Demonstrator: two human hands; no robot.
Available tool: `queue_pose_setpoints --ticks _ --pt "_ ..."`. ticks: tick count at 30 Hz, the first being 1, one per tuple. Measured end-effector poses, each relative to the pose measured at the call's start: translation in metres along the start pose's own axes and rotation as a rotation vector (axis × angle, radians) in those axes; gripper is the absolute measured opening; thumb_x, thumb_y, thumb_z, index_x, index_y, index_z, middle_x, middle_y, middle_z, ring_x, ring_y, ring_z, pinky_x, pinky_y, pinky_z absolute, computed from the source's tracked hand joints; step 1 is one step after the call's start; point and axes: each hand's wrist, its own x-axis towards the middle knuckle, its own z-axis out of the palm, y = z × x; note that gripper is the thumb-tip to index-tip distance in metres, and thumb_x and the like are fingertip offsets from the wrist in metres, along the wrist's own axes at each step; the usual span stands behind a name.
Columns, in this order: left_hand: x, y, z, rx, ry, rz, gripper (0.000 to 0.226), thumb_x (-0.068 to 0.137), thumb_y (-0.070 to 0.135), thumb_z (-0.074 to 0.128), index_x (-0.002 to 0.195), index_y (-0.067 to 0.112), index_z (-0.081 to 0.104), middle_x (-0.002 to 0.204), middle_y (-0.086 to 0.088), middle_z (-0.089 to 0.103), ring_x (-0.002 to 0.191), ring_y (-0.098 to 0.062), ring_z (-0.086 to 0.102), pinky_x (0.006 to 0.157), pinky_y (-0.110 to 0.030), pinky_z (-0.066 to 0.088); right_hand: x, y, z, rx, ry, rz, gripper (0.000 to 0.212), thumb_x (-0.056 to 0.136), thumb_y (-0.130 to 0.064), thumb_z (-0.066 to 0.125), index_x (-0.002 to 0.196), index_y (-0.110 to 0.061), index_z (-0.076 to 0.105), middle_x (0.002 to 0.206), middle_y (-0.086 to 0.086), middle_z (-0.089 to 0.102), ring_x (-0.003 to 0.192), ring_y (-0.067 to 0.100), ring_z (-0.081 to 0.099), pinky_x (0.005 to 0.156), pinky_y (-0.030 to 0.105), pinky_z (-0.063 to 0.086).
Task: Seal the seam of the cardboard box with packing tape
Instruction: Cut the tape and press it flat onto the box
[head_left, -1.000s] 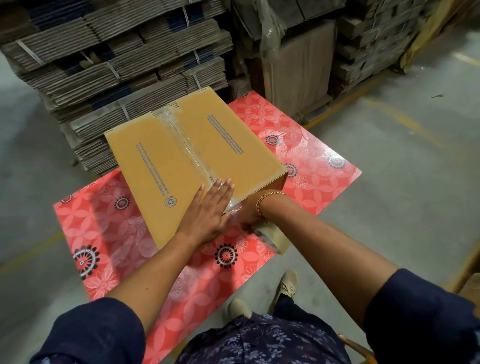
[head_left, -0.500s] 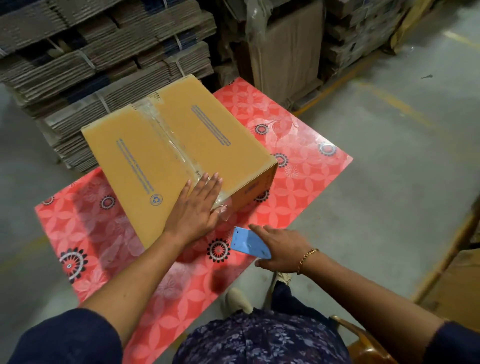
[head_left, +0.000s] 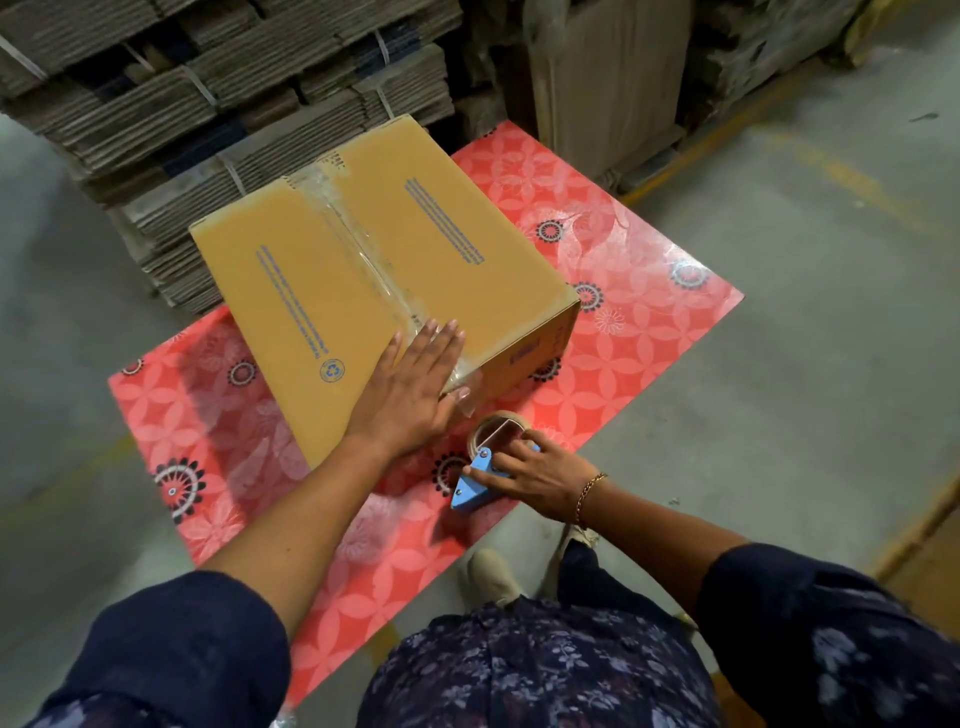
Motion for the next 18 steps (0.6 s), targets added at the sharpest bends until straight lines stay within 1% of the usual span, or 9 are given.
queue_pose_setpoints --ticks 3,5,6,8,10,11,13,15,18 --pt "0.0 -0.001 0.0 0.006 0.002 0.003 0.071 0.1 0.053 0.032 0.161 0.018 0.02 0.169 -0.001 0.02 0.156 -0.02 0.018 0.124 -0.053 0.021 -0.004 0.001 -0.005 0.119 0.009 0.013 0.076 0.085 -0.02 0.051 0.156 -0.022 0.023 0.116 0.003 0.059 0.098 0.029 0.056 0.109 0.051 0.035" --pt "0.0 -0.001 0.0 0.008 0.008 0.002 0.071 0.1 0.052 0.032 0.161 0.018 0.02 0.169 -0.001 0.02 0.156 -0.02 0.018 0.123 -0.054 0.022 -0.004 0.003 -0.017 0.27 0.084 0.102 0.063 0.085 -0.031 0.054 0.146 -0.022 0.04 0.115 0.003 0.061 0.101 0.027 0.056 0.099 0.047 0.043" --pt "0.0 -0.001 0.0 0.009 0.011 0.003 0.071 0.1 0.052 0.032 0.161 0.017 0.02 0.169 -0.001 0.02 0.156 -0.02 0.019 0.123 -0.054 0.022 -0.003 0.006 -0.023 0.387 0.14 0.209 0.054 0.086 -0.035 0.054 0.138 -0.023 0.05 0.114 0.002 0.062 0.103 0.026 0.056 0.093 0.043 0.044" --pt "0.0 0.0 -0.001 0.016 0.011 0.003 0.071 0.1 0.052 0.03 0.161 0.017 0.02 0.169 -0.001 0.02 0.156 -0.02 0.019 0.123 -0.053 0.022 0.003 0.014 -0.038 0.766 0.243 0.54 0.035 0.088 -0.039 0.057 0.117 -0.021 0.063 0.107 0.0 0.064 0.1 0.022 0.059 0.081 0.034 0.045" --pt "-0.001 0.0 -0.001 0.018 0.003 0.002 0.071 0.1 0.053 0.028 0.161 0.018 0.019 0.169 -0.001 0.019 0.156 -0.02 0.018 0.123 -0.053 0.021 0.016 0.03 -0.052 1.301 0.287 0.884 0.022 0.088 -0.034 0.062 0.104 -0.018 0.068 0.1 -0.002 0.068 0.094 0.017 0.063 0.077 0.028 0.046" --pt "-0.001 0.0 -0.002 0.017 -0.003 0.003 0.071 0.1 0.053 0.027 0.161 0.018 0.018 0.169 0.0 0.017 0.156 -0.02 0.017 0.123 -0.053 0.021 0.023 0.038 -0.058 1.568 0.3 0.997 0.017 0.088 -0.03 0.063 0.099 -0.019 0.07 0.099 -0.003 0.07 0.092 0.014 0.064 0.079 0.027 0.047" --pt "-0.001 -0.001 -0.002 0.014 -0.013 0.002 0.07 0.1 0.052 0.028 0.161 0.019 0.017 0.17 0.0 0.015 0.156 -0.019 0.016 0.124 -0.053 0.02 0.034 0.05 -0.063 1.932 0.255 1.09 0.007 0.089 -0.024 0.064 0.091 -0.02 0.07 0.093 -0.003 0.072 0.087 0.013 0.064 0.085 0.034 0.049" --pt "0.0 0.0 -0.003 0.013 -0.015 0.006 0.071 0.1 0.052 0.029 0.161 0.018 0.017 0.17 0.0 0.015 0.156 -0.02 0.016 0.124 -0.053 0.02 0.041 0.053 -0.063 1.98 0.202 1.049 0.007 0.091 -0.025 0.067 0.086 -0.021 0.068 0.091 -0.001 0.073 0.082 0.012 0.065 0.083 0.035 0.05" --pt "-0.001 0.0 -0.003 0.015 -0.006 0.012 0.071 0.1 0.052 0.028 0.161 0.018 0.017 0.17 -0.001 0.016 0.156 -0.02 0.017 0.124 -0.053 0.019 0.045 0.044 -0.063 1.889 0.22 1.012 0.011 0.089 -0.028 0.072 0.084 -0.019 0.069 0.086 0.006 0.07 0.075 0.018 0.063 0.067 0.033 0.051"
